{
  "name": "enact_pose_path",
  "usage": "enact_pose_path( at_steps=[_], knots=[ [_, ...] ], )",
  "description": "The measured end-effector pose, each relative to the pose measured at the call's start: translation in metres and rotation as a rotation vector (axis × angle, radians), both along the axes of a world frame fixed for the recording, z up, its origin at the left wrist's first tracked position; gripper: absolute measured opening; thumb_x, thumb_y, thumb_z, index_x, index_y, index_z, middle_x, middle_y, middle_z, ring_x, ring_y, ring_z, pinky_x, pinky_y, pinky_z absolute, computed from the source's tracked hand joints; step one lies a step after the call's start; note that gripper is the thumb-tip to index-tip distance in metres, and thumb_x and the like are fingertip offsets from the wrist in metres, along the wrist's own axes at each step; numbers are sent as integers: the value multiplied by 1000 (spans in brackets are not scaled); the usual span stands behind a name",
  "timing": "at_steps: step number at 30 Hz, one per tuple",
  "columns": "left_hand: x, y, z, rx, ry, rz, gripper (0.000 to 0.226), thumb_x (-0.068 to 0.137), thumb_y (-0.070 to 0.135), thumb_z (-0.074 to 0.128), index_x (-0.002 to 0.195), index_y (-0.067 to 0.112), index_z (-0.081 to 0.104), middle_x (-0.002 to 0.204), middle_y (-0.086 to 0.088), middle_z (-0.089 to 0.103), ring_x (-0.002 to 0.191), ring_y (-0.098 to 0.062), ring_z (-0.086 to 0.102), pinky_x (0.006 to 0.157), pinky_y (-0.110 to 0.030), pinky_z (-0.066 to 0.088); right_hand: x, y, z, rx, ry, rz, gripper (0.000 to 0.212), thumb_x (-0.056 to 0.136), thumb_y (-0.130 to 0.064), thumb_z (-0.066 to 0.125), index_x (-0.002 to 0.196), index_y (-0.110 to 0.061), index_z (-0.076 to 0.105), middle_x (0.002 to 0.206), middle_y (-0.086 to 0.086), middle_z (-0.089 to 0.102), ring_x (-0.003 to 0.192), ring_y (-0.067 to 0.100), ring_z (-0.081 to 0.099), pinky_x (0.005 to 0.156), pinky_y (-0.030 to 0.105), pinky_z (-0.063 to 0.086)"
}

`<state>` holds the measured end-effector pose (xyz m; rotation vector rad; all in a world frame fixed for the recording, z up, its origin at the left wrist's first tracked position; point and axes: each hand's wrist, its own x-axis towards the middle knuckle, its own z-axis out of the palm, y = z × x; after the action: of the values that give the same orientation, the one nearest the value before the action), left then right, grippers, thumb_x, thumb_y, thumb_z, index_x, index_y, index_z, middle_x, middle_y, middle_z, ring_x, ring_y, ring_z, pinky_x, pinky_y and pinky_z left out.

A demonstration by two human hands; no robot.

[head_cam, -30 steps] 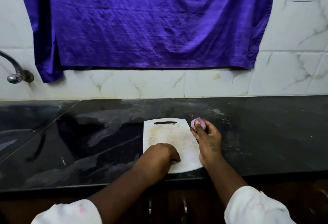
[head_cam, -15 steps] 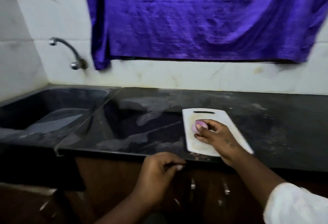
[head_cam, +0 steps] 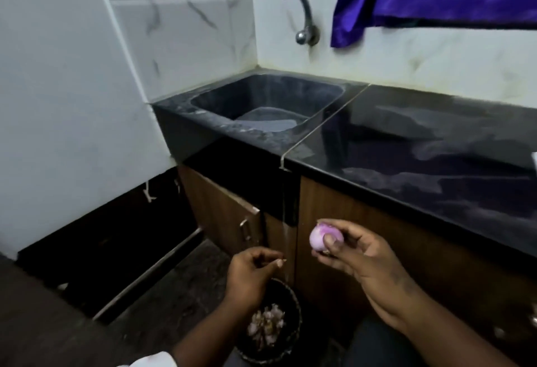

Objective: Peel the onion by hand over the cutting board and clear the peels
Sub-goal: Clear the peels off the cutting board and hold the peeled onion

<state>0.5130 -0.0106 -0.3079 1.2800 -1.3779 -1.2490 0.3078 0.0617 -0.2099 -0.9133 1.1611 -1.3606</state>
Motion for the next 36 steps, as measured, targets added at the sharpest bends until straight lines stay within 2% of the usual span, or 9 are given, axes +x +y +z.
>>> enact_pose_path(
  at_steps=[6,9,13,18,23,26,28,32,36],
  knots=[
    [27,-16,-77,48,-158,143,28,79,-8,82,71,18,76,70,2,79,66,-7,70,68,-31,58,20,-26,-30,86,58,84,41,78,-25,77,118,-18,73,116,6,77,104,26,76,90,37,61],
    [27,-31,-99,63,-227,164,23,77,-5,83,70,15,74,67,-3,77,62,-9,67,60,-28,56,13,-36,-39,92,68,71,40,78,-24,76,118,-19,74,114,5,77,103,26,76,90,36,62],
    [29,-50,-120,63,-314,150,21,76,1,84,71,17,72,68,-2,77,64,-10,70,66,-39,60,4,-44,-49,95,80,37,41,79,-24,74,119,-17,72,112,5,78,103,27,76,91,38,61],
    [23,-62,-133,-2,-443,98,34,84,0,74,81,34,73,77,15,78,74,5,71,75,-27,60,-3,-48,-61,107,65,20,42,78,-26,74,119,-17,73,114,8,77,104,29,75,89,36,62],
    [17,-58,-126,-148,-526,18,43,76,4,53,100,30,78,102,14,79,100,-9,73,91,-28,57,-5,-49,-57,97,63,39,41,81,-22,72,122,-16,71,113,7,78,103,29,76,88,34,63],
    [11,-54,-119,-186,-506,10,25,86,9,63,96,29,74,97,13,77,94,-10,73,85,-38,60,-6,-45,-49,78,74,32,40,81,-22,73,120,-17,72,112,2,78,103,28,76,87,34,63],
    [5,-49,-106,-242,-492,19,10,91,19,73,90,28,71,87,15,74,84,-4,70,77,-36,58,-9,-38,-42,62,77,30,39,81,-20,74,120,-18,72,113,-2,78,104,25,75,86,34,63],
    [-16,-31,-56,-422,-435,-7,17,97,30,72,81,29,66,73,16,69,72,1,66,65,-34,54,-20,-18,-24,12,89,17,38,81,-20,75,119,-22,73,119,0,75,105,21,74,86,34,62],
    [-52,4,18,-643,-214,-7,8,98,31,66,93,33,72,91,19,73,87,-5,69,74,-38,55,-36,8,2,-98,165,-42,33,83,-29,78,116,-30,74,123,-3,73,110,17,71,80,31,60]
  ],
)
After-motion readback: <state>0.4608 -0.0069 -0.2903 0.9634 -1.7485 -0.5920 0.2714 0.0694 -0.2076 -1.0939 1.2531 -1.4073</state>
